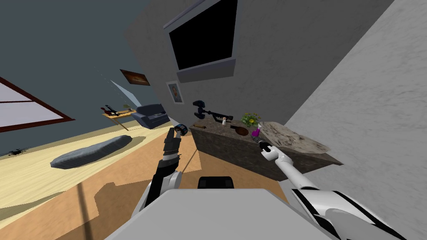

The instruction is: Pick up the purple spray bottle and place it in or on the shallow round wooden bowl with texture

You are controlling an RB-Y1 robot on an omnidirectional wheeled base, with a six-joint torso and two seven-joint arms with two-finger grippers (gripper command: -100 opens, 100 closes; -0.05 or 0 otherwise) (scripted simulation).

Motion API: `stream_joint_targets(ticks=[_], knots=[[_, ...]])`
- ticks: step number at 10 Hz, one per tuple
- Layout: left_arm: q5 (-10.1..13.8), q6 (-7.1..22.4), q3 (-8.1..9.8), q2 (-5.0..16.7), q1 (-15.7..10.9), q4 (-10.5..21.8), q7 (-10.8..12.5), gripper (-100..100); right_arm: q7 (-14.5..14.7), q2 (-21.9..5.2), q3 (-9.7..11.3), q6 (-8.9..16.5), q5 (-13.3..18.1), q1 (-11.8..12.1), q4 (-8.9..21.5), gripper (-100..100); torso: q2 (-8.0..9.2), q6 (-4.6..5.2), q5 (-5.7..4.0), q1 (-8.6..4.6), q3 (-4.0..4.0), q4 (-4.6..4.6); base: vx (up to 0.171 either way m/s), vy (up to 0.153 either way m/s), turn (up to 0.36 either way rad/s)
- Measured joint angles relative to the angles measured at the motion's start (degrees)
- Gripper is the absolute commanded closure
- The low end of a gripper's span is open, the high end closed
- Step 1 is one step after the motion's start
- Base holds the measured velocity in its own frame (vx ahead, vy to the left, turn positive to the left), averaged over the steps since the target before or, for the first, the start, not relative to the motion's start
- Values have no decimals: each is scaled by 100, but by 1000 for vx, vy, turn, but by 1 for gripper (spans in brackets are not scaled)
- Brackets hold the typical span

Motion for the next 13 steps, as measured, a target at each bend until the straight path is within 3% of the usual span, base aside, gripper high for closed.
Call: stream_joint_targets(ticks=[2, 4, 6, 7, 8, 11, 12, 13], knots=[[0, 0, 0, 0, 0, 0, 0, 0, 42, 50, 5, -49, 46, -363, 274, -100, -17, -3, 3, 10, -9, -3, -35, -16, -75], [0, 0, 0, 0, 0, 0, 0, 0, 101, 71, 260, -19, 112, -710, 600, -100, 0, 0, 0, 1, 0, 0, -52, -13, -56], [0, 0, 0, 0, 0, 0, 0, 0, 81, 52, 351, 55, 96, -1022, 685, -100, -15, -3, 3, 11, -8, -3, -32, -19, -57], [0, 0, 0, 0, 0, 0, 0, 0, 85, 11, 562, 92, 94, -1130, 717, -100, -5, 4, 0, -1, -4, -2, -70, -29, -120], [0, 0, 0, 0, 0, 0, 0, 0, 110, 27, 640, 76, 130, -1288, 858, -100, 1, 1, -1, -1, 1, 0, -44, -10, -19], [0, 0, 0, 0, 0, 0, 0, 0, 187, 116, 574, 16, 216, -1728, 1248, -100, -20, -1, 2, 12, -11, -5, -5, 0, 4], [0, 0, 0, 0, 0, 0, 0, 0, 196, 121, 566, 9, 222, -1739, 1258, 100, -22, 0, 2, 11, -12, -5, 0, 0, 0], [0, 0, 0, 0, 0, 0, 0, 0, 195, 120, 567, 10, 221, -1737, 1256, 100, -21, 0, 2, 10, -12, -5, 0, 0, 0]])
